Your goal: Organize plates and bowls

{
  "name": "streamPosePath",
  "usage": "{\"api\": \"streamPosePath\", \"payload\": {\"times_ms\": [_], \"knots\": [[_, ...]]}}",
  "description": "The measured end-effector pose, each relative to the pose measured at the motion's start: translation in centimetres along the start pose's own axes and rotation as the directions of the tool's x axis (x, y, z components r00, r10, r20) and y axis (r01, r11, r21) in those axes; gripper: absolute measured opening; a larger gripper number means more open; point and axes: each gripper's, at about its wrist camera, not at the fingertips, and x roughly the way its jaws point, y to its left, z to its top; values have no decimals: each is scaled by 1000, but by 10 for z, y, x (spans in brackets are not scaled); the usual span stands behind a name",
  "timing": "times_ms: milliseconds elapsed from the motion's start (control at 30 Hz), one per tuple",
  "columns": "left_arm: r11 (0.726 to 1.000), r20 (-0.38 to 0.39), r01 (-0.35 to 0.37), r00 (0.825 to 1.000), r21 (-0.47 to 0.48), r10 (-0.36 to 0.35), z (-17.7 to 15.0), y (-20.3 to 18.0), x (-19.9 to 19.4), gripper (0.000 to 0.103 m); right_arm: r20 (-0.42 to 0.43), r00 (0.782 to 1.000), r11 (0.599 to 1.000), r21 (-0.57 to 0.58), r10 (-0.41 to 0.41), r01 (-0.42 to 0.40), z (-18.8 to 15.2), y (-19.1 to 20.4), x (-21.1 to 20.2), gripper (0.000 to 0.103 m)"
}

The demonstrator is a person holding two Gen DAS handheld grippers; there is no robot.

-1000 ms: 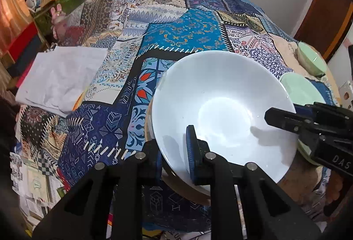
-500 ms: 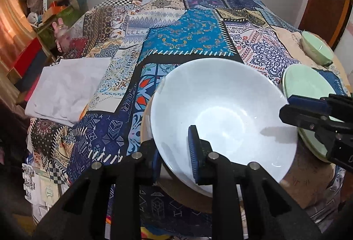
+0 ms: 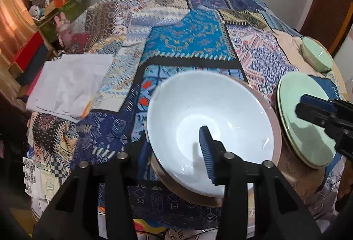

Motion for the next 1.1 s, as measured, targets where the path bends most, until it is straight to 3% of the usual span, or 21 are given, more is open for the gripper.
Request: {"api": "streamPosePath", "payload": {"times_ms": [267, 567, 1100], "knots": [[1000, 131, -8, 991, 12, 7, 17, -13, -41, 64, 64, 995, 997, 21, -78, 77, 6, -35, -36, 38], [997, 231, 45, 971, 55, -56, 42, -59, -67, 85, 122, 970, 974, 105, -212, 200, 6, -101, -80, 52], [976, 166, 143, 971, 164, -171, 100, -159, -23, 91, 94, 903, 878, 293, -420, 378, 9, -231, -92, 52]]}}
